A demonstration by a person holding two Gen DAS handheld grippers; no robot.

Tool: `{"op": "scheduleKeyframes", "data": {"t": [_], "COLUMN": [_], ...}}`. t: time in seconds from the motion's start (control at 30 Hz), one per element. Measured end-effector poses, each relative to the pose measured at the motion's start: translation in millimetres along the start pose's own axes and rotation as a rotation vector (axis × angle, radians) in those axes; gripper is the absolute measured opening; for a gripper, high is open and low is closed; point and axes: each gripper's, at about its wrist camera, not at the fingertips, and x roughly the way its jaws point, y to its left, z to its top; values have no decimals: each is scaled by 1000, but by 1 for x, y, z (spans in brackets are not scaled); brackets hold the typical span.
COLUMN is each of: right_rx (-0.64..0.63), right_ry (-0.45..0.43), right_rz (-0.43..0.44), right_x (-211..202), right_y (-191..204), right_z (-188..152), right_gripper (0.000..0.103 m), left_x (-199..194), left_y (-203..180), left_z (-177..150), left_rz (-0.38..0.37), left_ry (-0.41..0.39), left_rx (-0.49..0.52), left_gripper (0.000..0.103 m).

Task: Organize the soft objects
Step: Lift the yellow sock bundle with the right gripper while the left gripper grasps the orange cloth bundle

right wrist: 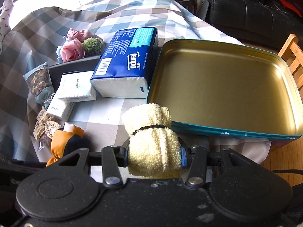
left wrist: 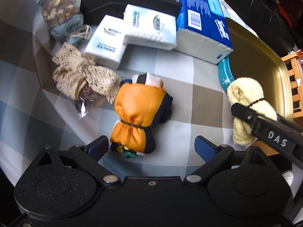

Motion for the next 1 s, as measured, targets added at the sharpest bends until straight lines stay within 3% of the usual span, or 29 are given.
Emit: {"op": "scheduleKeyframes", "data": {"t": [0.2, 0.53, 0.77, 1.0], "right_rx": [50, 126, 179, 167], "right_ry": [-54, -191, -170, -156], "right_rz": [-7, -66, -78, -57], "right_x": [-10, -34, -32, -31], "right_y": [-11, -36, -51, -45], "right_z": [8, 22, 22, 21], "right_gripper": [46, 47, 47, 47], "left_x": [15, 24, 1, -24], "left_y": [-16, -61, -54, -33], "left_z": [-1, -3, -4, 7], "left_rz": [-2, -116, -63, 54], "left_ry": [32, 48, -24, -114], "left_rx": [45, 174, 218, 318], "left_gripper": [93, 93, 93, 93]}}
